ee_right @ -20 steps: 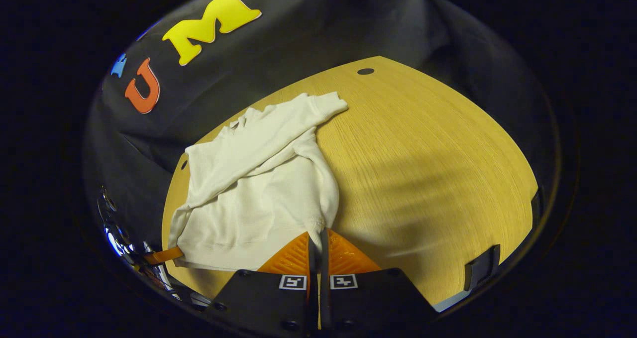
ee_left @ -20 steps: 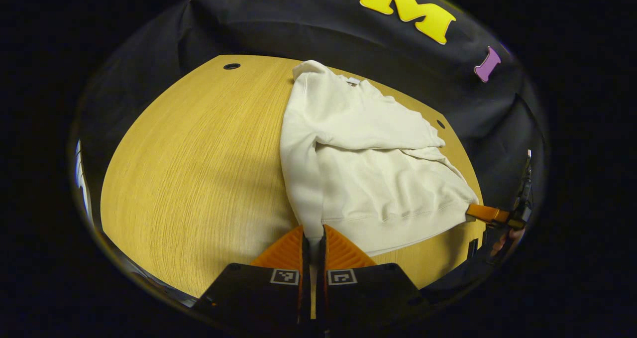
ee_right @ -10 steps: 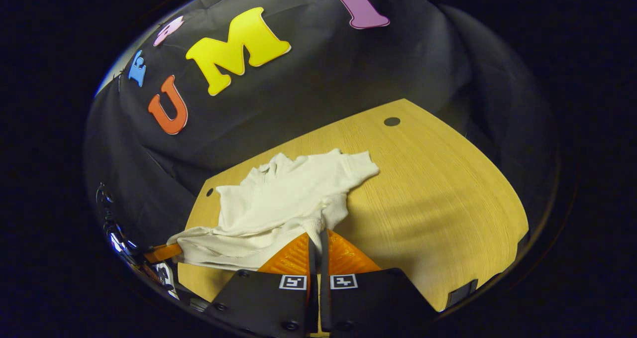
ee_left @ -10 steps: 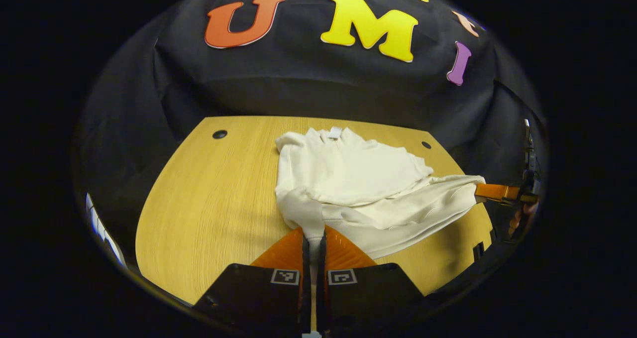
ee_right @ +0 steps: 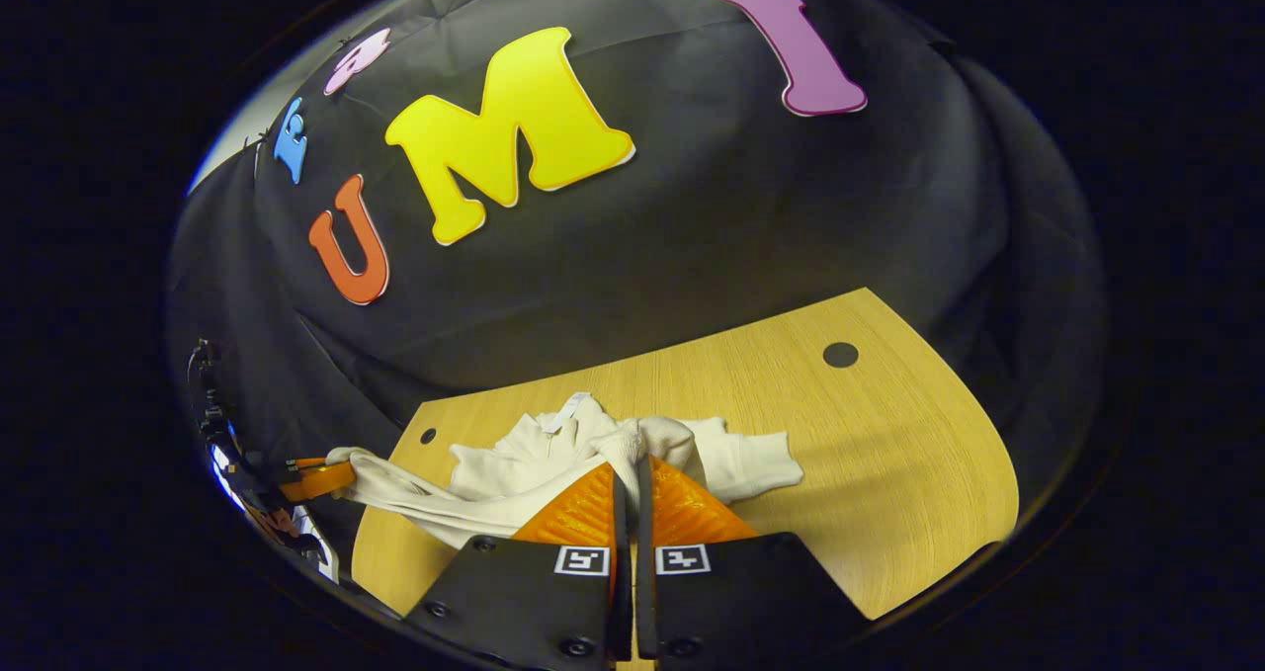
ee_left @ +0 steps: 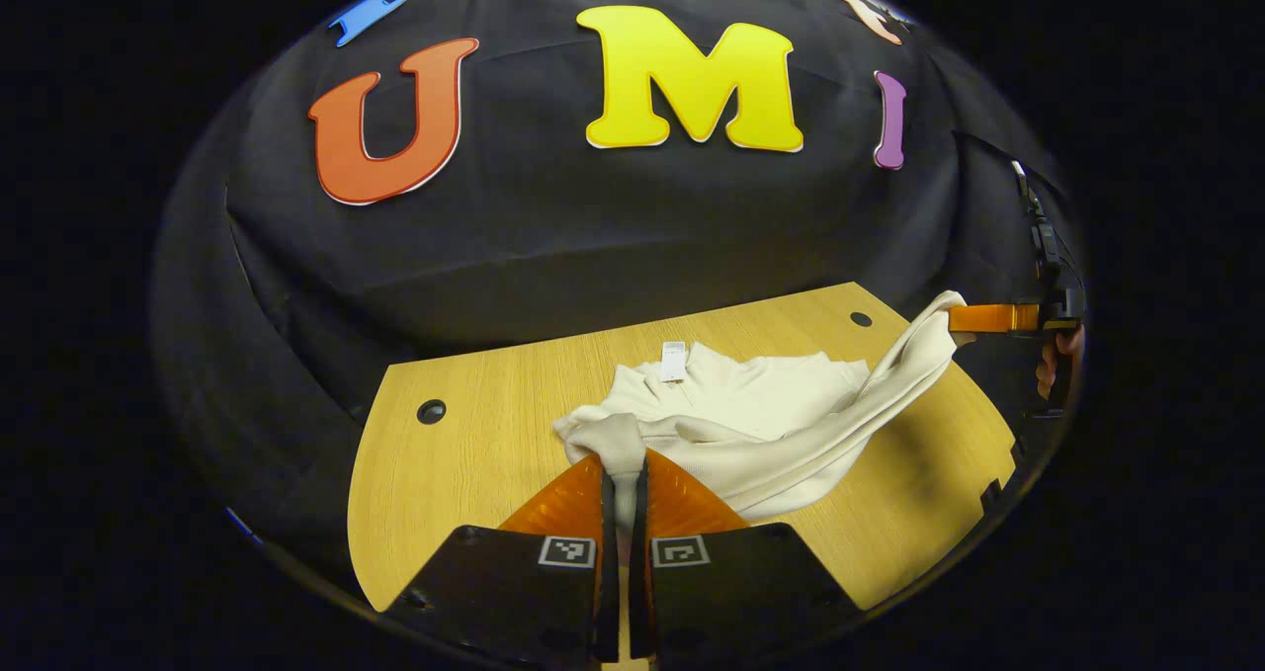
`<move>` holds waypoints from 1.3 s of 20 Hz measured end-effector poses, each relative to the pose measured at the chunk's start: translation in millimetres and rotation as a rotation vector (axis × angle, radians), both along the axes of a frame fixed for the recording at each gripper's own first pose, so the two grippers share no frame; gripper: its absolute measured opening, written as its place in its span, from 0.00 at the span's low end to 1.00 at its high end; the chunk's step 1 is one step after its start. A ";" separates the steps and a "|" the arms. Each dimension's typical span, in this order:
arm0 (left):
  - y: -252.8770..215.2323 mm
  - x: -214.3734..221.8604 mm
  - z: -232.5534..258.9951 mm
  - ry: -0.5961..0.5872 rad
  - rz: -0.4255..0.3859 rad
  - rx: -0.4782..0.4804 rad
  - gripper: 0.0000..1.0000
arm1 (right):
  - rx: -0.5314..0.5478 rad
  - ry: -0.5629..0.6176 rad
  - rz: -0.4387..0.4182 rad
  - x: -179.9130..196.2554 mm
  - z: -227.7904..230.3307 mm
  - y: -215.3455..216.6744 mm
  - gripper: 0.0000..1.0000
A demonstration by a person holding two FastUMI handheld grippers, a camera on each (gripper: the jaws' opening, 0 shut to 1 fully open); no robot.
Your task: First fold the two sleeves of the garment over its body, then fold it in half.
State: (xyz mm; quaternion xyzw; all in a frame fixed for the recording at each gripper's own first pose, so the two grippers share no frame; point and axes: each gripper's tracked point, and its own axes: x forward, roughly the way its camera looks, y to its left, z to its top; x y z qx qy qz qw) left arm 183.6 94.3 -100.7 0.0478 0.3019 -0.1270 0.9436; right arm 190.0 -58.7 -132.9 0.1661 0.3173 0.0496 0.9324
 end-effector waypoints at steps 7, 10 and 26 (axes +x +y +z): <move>-2.2 82.4 -15.8 0.023 0.058 -0.034 0.07 | -0.030 -0.015 -0.003 87.7 -17.9 6.4 0.02; -3.1 111.9 -48.4 0.056 0.078 -0.023 0.07 | -0.063 -0.007 0.005 121.7 -50.0 10.7 0.02; -19.8 202.0 -141.3 0.024 0.124 -0.077 0.60 | -0.121 0.084 -0.030 188.7 -183.8 8.8 0.10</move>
